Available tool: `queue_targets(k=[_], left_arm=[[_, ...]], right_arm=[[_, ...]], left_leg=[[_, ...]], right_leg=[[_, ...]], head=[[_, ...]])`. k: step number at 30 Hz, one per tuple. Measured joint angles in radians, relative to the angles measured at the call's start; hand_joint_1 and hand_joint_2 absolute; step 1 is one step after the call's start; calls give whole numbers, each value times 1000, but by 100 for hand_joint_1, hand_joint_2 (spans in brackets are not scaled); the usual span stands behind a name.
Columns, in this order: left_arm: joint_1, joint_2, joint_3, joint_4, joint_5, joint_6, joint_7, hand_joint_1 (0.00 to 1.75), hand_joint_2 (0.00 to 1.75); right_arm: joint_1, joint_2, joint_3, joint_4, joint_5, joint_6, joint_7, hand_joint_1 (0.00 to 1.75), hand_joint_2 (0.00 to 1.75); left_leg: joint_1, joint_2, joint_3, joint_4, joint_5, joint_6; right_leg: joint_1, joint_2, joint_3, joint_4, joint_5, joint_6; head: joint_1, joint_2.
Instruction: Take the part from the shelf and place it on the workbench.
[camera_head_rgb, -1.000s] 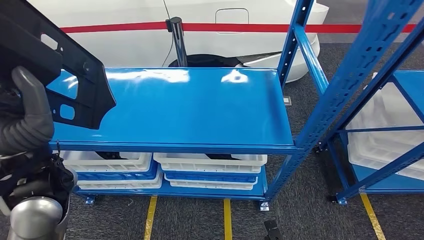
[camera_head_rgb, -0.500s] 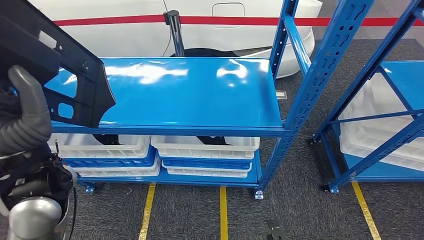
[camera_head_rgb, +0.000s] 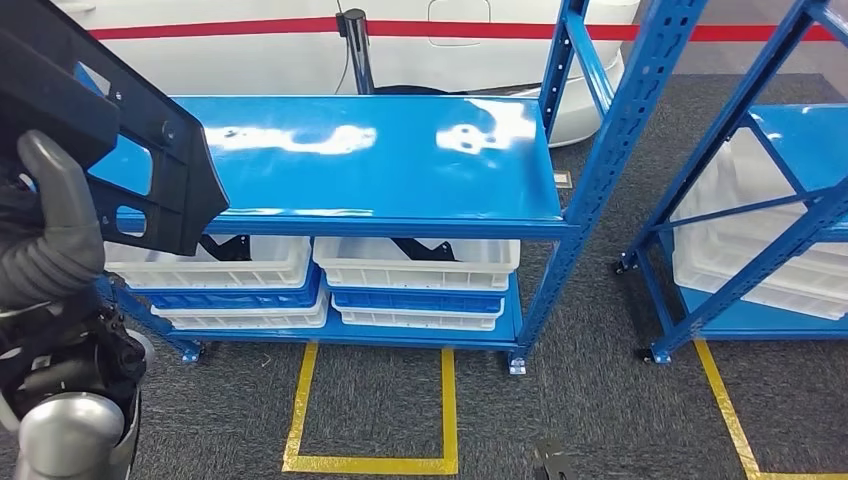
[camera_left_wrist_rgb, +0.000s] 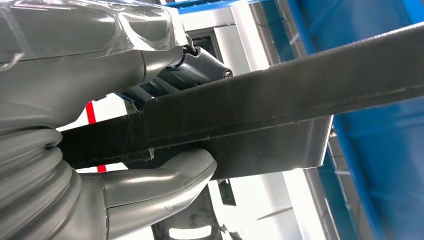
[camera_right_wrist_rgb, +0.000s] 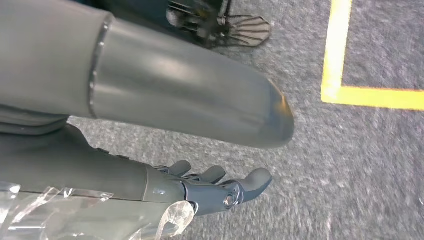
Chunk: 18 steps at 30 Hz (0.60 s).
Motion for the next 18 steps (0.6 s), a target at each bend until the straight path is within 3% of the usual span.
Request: queue_targets(k=[2, 3, 5, 7, 8, 9, 10, 11, 12, 14, 15, 18], left_arm=[[0, 0, 0, 0, 0, 0, 0, 175, 175], [0, 0, 0, 0, 0, 0, 0, 175, 175], [1, 0, 0, 0, 0, 0, 0, 175, 175], [2, 0, 0, 0, 0, 0, 0, 175, 175], [2, 0, 0, 0, 0, 0, 0, 175, 175], [2, 0, 0, 0, 1, 0, 0, 175, 175], [2, 0, 0, 0, 1, 0, 0, 175, 175], [1, 0, 0, 0, 1, 0, 0, 175, 175], [-1, 0, 0, 0, 1, -1, 0, 175, 175], [-7, 0, 0, 0, 0, -2, -1, 175, 175], [-10, 0, 0, 0, 0, -2, -1, 175, 175], [-11, 0, -1, 0, 0, -3, -1, 175, 175]], right_arm=[[0, -1, 0, 0, -2, 2, 1, 0, 0], [0, -1, 0, 0, -3, 4, 1, 0, 0], [0, -1, -1, 0, -5, 7, 3, 0, 0], [0, -2, -1, 0, -6, 10, 5, 0, 0], [0, -2, -1, 0, -7, 11, 5, 0, 0], [0, -2, -1, 0, -7, 13, 5, 0, 0], [0, -2, -1, 0, -7, 14, 6, 0, 0], [0, -2, -1, 0, -7, 16, 6, 0, 0], [0, -2, -1, 0, -7, 18, 7, 0, 0], [-1, -2, -1, 0, -6, 19, 8, 0, 0], [-1, -1, -1, 0, -6, 20, 8, 0, 0], [0, -3, -1, 0, -6, 21, 9, 0, 0]], left_leg=[[2, 0, -8, 3, 9, -11], [4, 0, -16, 16, -6, -17], [9, -1, -49, 102, -86, -30], [13, -1, -90, 246, -178, -40], [13, -1, -100, 301, -197, -42], [14, -1, -95, 324, -193, -42], [14, -1, -70, 307, -170, -40], [13, -2, -27, 253, -140, -36], [12, -2, 30, 174, -118, -30], [5, -4, 128, 21, -109, -16], [1, -4, 150, -19, -113, -10], [-1, -2, 144, -36, -99, 2]], right_leg=[[0, -1, -10, -8, 8, -15], [-1, -3, -17, -8, 16, -23], [-4, -7, -36, -8, 36, -35], [-3, -8, -62, -8, 56, -39], [-3, -8, -76, -7, 66, -39], [-3, -8, -90, -7, 76, -39], [-3, -8, -103, -7, 86, -37], [-3, -7, -114, -7, 95, -35], [-3, -6, -123, -7, 104, -32], [-1, -6, -133, -8, 120, -23], [-2, -6, -135, -10, 129, -17], [-3, -7, -141, -15, 147, 0]], head=[[0, 0], [-1, 0], [-2, 0], [-3, 0], [-3, 0], [-3, 0], [-3, 0], [-3, 0], [-3, 0], [-3, 0], [-3, 0], [-2, 0]])
